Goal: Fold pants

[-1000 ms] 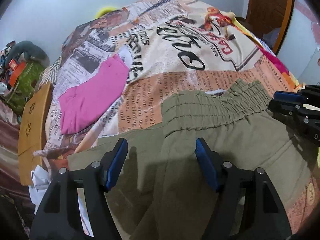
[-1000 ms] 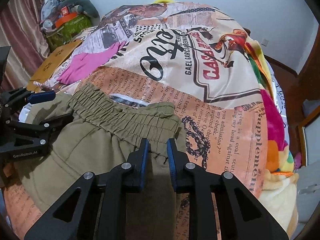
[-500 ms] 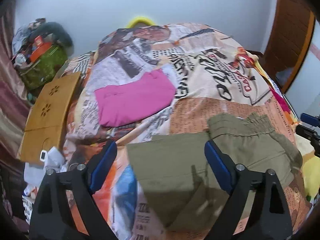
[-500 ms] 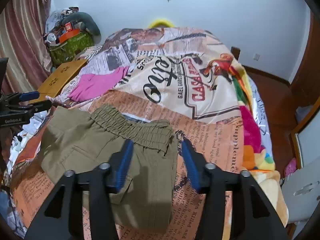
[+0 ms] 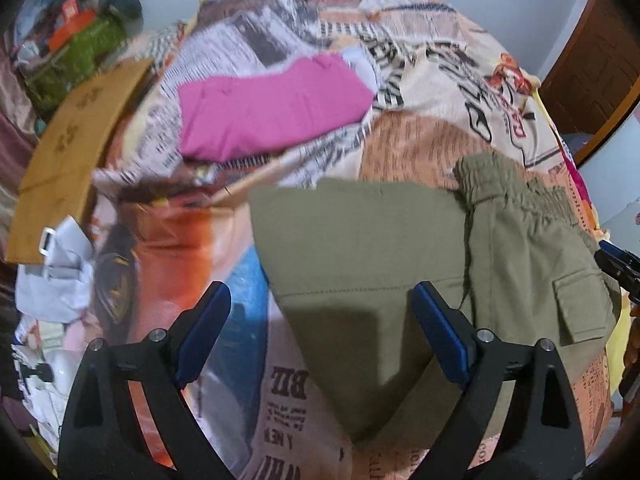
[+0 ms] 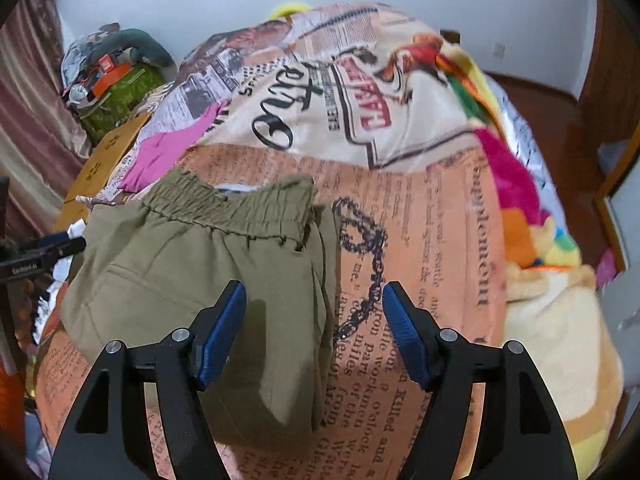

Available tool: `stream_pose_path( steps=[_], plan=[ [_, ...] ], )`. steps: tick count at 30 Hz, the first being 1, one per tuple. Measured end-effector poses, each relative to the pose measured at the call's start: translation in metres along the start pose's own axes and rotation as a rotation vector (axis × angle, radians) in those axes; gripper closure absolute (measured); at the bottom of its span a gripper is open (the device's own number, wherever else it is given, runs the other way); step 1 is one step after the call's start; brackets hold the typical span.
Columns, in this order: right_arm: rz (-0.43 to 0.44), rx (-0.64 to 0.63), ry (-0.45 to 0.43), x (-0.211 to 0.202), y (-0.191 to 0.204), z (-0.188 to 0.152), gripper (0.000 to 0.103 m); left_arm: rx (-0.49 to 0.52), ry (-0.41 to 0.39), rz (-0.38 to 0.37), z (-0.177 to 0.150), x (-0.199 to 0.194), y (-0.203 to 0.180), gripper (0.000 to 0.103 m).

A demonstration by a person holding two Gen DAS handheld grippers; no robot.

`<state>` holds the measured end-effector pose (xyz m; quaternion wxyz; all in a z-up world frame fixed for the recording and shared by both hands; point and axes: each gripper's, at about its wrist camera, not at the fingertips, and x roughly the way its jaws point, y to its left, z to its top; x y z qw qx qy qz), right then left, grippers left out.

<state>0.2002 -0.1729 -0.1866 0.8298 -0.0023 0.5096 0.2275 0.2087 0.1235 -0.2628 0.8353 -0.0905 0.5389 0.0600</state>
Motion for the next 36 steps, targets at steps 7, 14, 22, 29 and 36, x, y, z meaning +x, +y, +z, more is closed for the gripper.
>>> stream_pose_path(
  steps=[7,14,22,29,36],
  plan=[
    [0.059,0.009,0.05,0.022,-0.004,0.002,0.036,-0.061,0.058,-0.075,0.002,0.021,0.006,0.006],
    [0.18,0.086,0.075,0.035,-0.017,0.001,0.036,-0.117,0.097,-0.153,0.008,0.033,0.008,0.006],
    [0.235,0.103,0.075,0.038,-0.015,0.003,0.051,-0.078,0.093,-0.164,0.018,0.038,-0.006,0.01],
    [0.217,0.094,0.068,0.038,-0.012,0.005,0.071,-0.046,0.053,-0.113,0.026,0.033,-0.014,0.048],
    [0.164,0.023,0.028,0.027,0.0,0.011,0.089,-0.026,0.023,-0.044,0.029,0.023,-0.021,0.09]
  ],
)
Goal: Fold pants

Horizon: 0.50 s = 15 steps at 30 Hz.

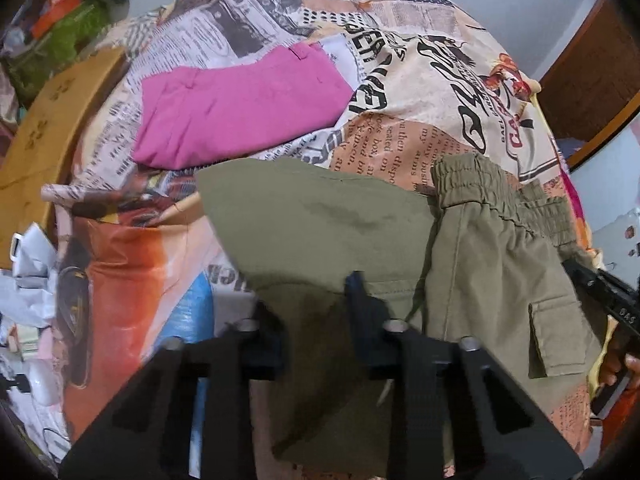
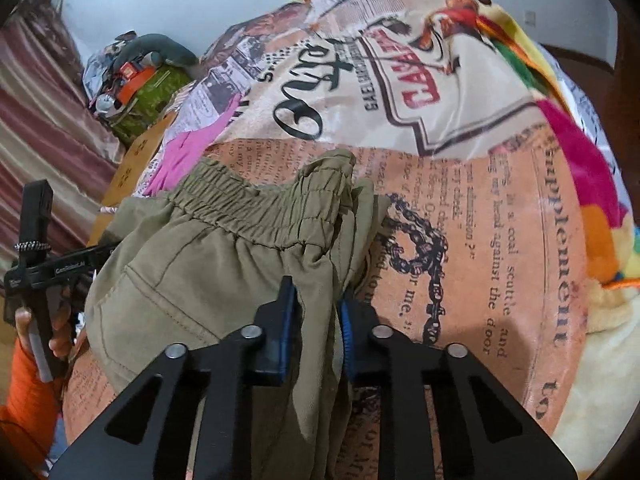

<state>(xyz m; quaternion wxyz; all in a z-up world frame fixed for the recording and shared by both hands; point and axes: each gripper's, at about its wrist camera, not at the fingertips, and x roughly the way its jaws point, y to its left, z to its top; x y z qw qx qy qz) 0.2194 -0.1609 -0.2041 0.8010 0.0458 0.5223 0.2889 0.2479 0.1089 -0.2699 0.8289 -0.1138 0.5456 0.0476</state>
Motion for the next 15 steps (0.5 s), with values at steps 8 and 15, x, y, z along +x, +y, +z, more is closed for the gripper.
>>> stream_pose_path(
  steps=[8,15],
  plan=[
    [-0.018,-0.054,-0.079,-0.022,0.017,0.012,0.094,-0.023,-0.092,-0.066,0.004,-0.044,0.003,0.096],
    [-0.026,-0.114,-0.146,-0.04,0.039,0.021,0.095,0.01,-0.156,-0.041,0.006,-0.073,-0.004,0.097]
  ],
)
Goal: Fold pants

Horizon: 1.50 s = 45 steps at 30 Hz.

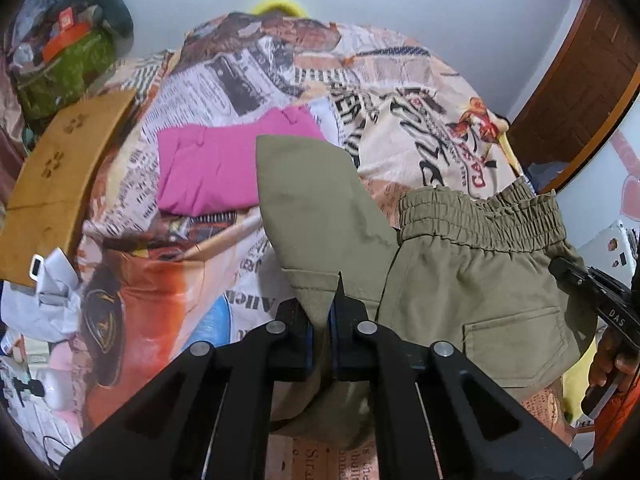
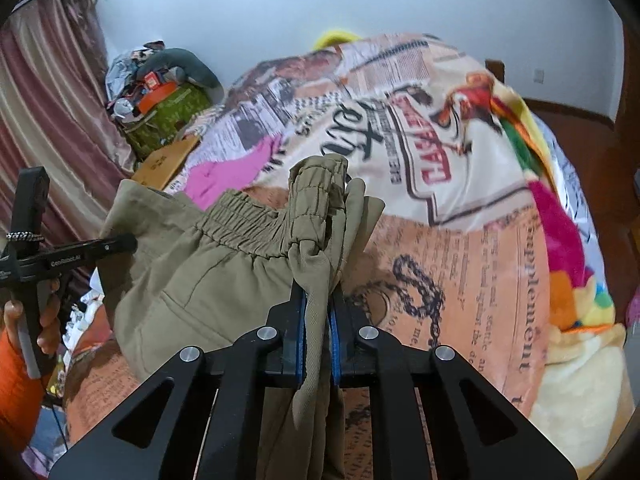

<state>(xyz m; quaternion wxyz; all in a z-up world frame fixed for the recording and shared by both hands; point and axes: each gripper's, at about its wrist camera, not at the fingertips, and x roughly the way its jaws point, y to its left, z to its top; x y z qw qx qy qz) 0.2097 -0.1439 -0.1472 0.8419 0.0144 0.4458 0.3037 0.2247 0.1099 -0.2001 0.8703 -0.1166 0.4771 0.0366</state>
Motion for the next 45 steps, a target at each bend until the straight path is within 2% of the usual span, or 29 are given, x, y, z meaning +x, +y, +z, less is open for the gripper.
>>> stream_pose_path(
  steps=[12,23,33,45],
  plan=[
    [0.002,-0.083,-0.106,-0.018,0.035,0.045,0.095,0.044,-0.152,0.056,0.036,-0.05,0.008,0.097],
    [0.013,-0.132,-0.161,0.0,0.063,0.098,0.095,0.05,-0.235,0.114,0.08,-0.06,0.036,0.097],
    [0.006,-0.167,-0.16,0.051,0.082,0.14,0.095,0.052,-0.246,0.188,0.121,-0.029,0.07,0.097],
    [-0.007,-0.189,-0.124,0.14,0.093,0.164,0.095,-0.013,-0.221,0.246,0.142,0.054,0.119,0.097]
  ],
)
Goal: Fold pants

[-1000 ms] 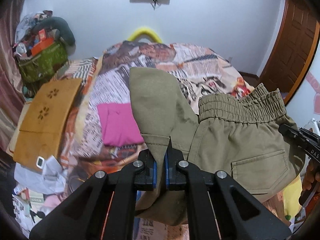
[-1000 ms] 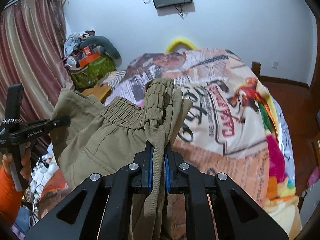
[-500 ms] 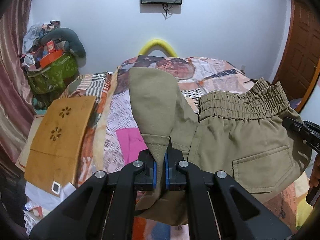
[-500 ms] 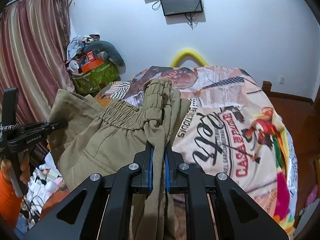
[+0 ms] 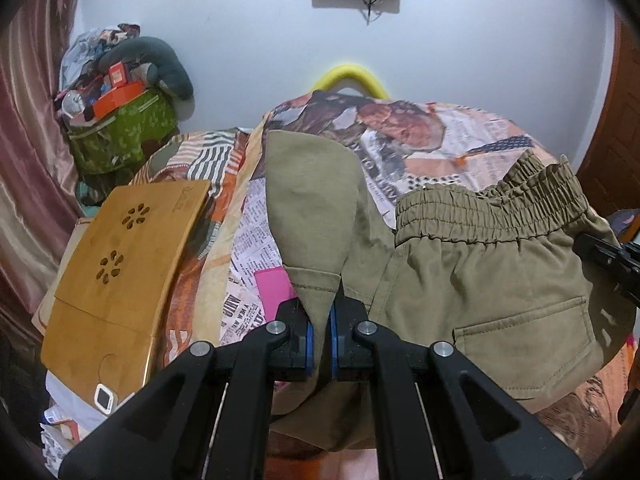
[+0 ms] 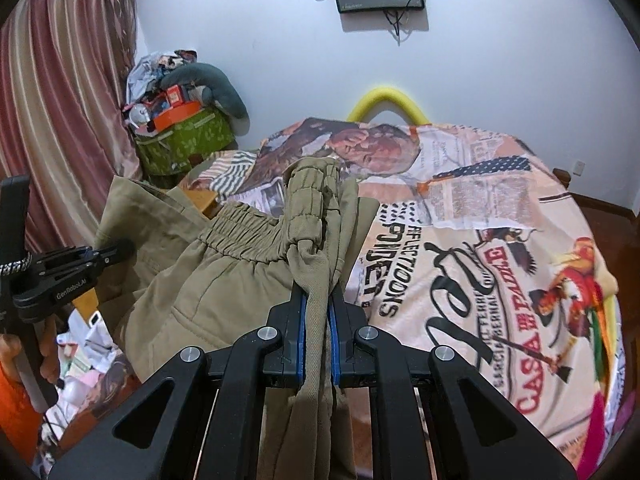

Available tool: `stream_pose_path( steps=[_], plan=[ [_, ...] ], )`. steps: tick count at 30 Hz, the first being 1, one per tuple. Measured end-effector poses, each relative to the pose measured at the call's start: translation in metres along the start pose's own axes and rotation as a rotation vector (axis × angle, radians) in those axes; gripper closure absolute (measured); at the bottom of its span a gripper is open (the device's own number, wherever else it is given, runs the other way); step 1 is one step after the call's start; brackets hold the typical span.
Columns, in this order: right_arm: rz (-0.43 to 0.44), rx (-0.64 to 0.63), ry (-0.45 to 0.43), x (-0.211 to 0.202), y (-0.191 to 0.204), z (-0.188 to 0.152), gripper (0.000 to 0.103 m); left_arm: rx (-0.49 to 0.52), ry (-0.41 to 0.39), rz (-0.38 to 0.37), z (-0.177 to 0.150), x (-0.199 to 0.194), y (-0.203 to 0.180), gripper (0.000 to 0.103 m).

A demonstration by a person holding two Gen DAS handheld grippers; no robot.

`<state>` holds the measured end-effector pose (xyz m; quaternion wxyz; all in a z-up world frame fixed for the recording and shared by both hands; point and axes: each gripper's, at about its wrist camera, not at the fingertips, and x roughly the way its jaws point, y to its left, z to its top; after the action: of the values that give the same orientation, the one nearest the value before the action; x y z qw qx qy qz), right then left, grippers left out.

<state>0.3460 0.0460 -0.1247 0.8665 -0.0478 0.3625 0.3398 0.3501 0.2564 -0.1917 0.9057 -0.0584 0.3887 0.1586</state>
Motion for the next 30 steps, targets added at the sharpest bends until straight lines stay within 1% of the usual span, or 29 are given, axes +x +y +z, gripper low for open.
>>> stream_pose_path(
  steps=[7,11,14,16,18,20,21,23,25,27,28,30],
  plan=[
    [0.003,0.001,0.028,0.048,0.0,-0.009,0.095,-0.022,0.061,-0.007,-0.007,0.055,0.018,0.097],
    [0.004,0.01,0.055,0.069,-0.003,-0.018,0.095,-0.033,0.123,-0.019,-0.017,0.088,0.024,0.097],
    [-0.01,0.009,0.089,0.082,-0.005,-0.025,0.095,-0.026,0.166,-0.008,-0.024,0.107,0.025,0.095],
    [-0.025,0.01,0.114,0.089,-0.008,-0.032,0.095,-0.015,0.179,0.018,-0.029,0.115,0.026,0.091],
    [-0.041,0.005,0.125,0.089,-0.01,-0.036,0.094,-0.01,0.178,0.044,-0.032,0.117,0.029,0.084],
    [-0.048,-0.006,0.133,0.088,-0.012,-0.038,0.092,-0.013,0.191,0.061,-0.035,0.118,0.033,0.082],
    [-0.066,-0.014,0.143,0.085,-0.011,-0.038,0.091,-0.014,0.202,0.068,-0.037,0.118,0.036,0.08],
    [-0.1,-0.031,0.158,0.083,-0.009,-0.037,0.086,-0.012,0.222,0.085,-0.039,0.117,0.039,0.077],
    [-0.129,-0.047,0.161,0.077,-0.008,-0.037,0.081,-0.002,0.234,0.1,-0.04,0.11,0.04,0.076],
    [-0.15,-0.05,0.156,0.07,-0.008,-0.037,0.07,0.008,0.228,0.102,-0.04,0.098,0.04,0.074],
    [-0.159,-0.046,0.147,0.063,-0.008,-0.037,0.06,0.014,0.22,0.097,-0.04,0.089,0.038,0.073],
    [-0.148,-0.034,0.124,0.049,-0.008,-0.036,0.059,0.033,0.197,0.086,-0.038,0.069,0.035,0.059]
  ],
)
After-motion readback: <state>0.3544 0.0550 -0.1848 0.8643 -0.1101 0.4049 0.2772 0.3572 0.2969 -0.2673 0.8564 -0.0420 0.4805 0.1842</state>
